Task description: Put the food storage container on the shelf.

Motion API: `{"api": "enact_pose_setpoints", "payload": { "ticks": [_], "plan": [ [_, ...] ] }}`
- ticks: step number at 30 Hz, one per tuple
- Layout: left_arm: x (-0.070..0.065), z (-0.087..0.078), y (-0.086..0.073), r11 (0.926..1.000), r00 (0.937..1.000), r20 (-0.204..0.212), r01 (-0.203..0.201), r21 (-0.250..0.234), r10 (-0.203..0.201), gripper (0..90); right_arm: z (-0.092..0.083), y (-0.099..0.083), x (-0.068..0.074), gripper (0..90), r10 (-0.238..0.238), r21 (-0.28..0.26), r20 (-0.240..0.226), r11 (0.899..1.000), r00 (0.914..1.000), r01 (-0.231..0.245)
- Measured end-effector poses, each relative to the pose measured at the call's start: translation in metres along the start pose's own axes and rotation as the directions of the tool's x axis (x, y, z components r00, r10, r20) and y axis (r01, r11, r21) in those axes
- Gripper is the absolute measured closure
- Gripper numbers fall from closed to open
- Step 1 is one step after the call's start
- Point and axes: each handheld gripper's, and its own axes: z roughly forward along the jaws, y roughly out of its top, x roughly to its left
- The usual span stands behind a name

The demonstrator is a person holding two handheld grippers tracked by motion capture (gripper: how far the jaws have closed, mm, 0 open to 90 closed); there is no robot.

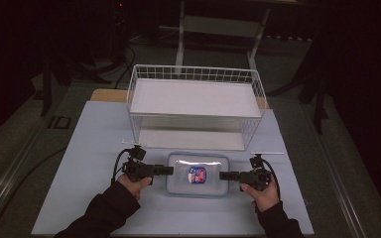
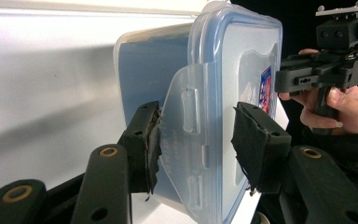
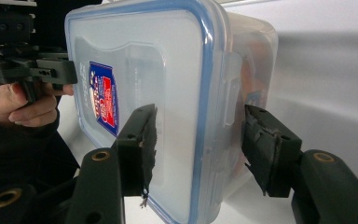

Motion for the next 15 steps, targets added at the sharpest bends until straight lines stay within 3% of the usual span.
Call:
{"api": "enact_pose_setpoints", "payload": {
  "ticks": [15],
  "plan": [
    [0.002, -0.007, 0.016, 0.9953, 0.9989, -0.004, -0.046, -0.086, 0.046, 52.4, 0.001, 0.021, 0.007, 46.2, -0.064, -0.058, 0.013, 0.996, 0.9979, 0.064]
  ]
}}
